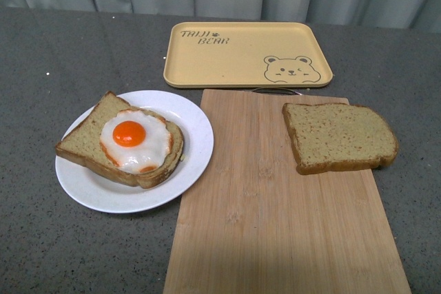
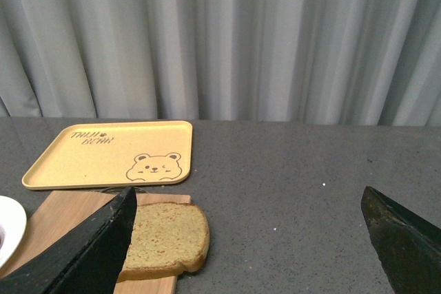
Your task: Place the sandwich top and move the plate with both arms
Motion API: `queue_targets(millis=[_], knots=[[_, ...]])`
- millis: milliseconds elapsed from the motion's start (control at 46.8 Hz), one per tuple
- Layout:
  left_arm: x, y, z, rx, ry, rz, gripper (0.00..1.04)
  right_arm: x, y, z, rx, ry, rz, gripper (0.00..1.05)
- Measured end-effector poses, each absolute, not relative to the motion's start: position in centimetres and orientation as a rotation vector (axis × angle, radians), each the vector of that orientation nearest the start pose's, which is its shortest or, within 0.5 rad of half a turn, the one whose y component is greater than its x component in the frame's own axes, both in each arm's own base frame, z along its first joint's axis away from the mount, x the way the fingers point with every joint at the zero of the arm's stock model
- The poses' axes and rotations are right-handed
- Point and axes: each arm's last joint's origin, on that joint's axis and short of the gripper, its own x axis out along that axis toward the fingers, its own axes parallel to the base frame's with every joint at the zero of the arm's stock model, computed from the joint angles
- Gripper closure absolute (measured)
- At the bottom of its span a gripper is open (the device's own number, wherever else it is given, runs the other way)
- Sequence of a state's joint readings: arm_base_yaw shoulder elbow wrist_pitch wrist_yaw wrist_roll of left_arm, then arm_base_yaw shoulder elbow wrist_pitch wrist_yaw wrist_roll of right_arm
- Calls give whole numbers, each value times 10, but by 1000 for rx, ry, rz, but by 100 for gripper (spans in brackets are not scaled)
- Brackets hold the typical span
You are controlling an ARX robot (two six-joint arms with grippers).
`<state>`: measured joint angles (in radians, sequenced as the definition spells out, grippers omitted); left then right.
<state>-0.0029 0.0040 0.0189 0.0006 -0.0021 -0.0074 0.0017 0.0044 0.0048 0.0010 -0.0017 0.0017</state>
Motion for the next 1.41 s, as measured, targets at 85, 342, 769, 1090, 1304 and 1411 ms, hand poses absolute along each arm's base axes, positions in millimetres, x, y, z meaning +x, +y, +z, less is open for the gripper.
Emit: queue_targets(millis=[85, 342, 769, 1090, 1304, 1411], knots=[[97, 0, 170, -7, -15, -1, 7, 98, 0, 165, 2, -1, 3, 9], [97, 0, 170, -7, -15, -1, 7, 98, 0, 165, 2, -1, 3, 9], [97, 0, 170, -7, -15, -1, 7, 98, 0, 165, 2, -1, 3, 9], [97, 0, 170, -7, -15, -1, 7, 98, 0, 165, 2, -1, 3, 9], [97, 0, 170, -7, -15, -1, 7, 98, 0, 165, 2, -1, 3, 9], [97, 0, 170, -7, -15, -1, 7, 98, 0, 165, 2, -1, 3, 9]])
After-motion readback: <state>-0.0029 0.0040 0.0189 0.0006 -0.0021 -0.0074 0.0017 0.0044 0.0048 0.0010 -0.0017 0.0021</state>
